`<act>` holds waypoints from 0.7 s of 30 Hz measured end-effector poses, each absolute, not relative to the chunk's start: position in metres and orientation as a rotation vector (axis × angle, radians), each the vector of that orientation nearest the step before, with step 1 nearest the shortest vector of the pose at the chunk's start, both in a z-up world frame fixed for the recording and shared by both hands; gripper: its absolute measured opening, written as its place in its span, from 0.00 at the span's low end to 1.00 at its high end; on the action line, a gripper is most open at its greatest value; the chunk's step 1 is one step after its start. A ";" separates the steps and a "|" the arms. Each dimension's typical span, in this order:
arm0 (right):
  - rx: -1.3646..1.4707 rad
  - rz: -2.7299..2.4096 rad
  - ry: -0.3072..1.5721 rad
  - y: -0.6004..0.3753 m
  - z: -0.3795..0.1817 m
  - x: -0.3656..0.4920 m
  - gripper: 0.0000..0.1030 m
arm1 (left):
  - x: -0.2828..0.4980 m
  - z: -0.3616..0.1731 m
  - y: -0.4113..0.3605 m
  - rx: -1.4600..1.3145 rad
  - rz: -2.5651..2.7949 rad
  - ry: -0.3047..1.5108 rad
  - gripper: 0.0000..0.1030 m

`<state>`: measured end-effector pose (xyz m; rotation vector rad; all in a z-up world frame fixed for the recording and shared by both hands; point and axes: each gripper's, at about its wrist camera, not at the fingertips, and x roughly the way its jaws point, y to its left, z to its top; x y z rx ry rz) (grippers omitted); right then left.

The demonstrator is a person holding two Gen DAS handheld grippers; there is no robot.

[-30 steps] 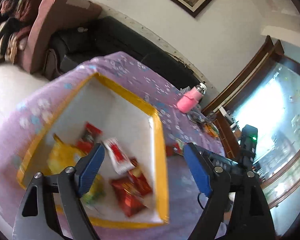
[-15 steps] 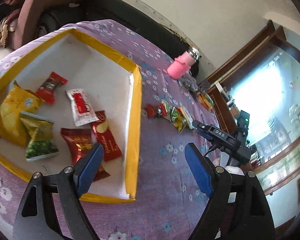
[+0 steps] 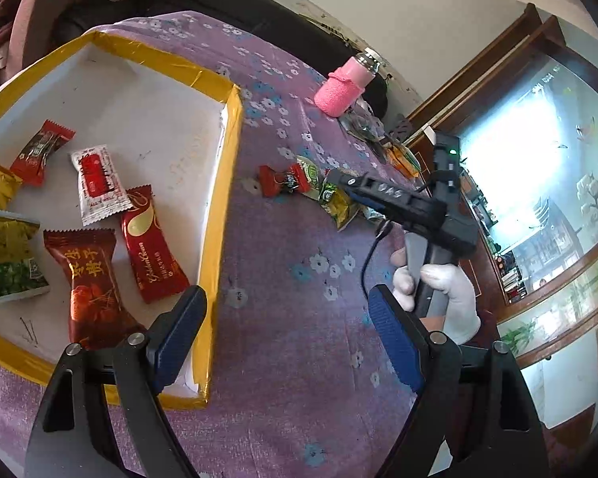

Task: Organize snacks
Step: 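Grasp the yellow-green snack packet with the right tool while the left tool returns to the pile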

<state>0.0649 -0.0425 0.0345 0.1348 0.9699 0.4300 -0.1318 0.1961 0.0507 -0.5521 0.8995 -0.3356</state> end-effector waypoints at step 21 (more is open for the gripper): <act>0.048 0.428 0.953 -0.040 0.022 0.019 0.44 | -0.080 0.072 0.147 -0.170 -0.365 0.860 0.81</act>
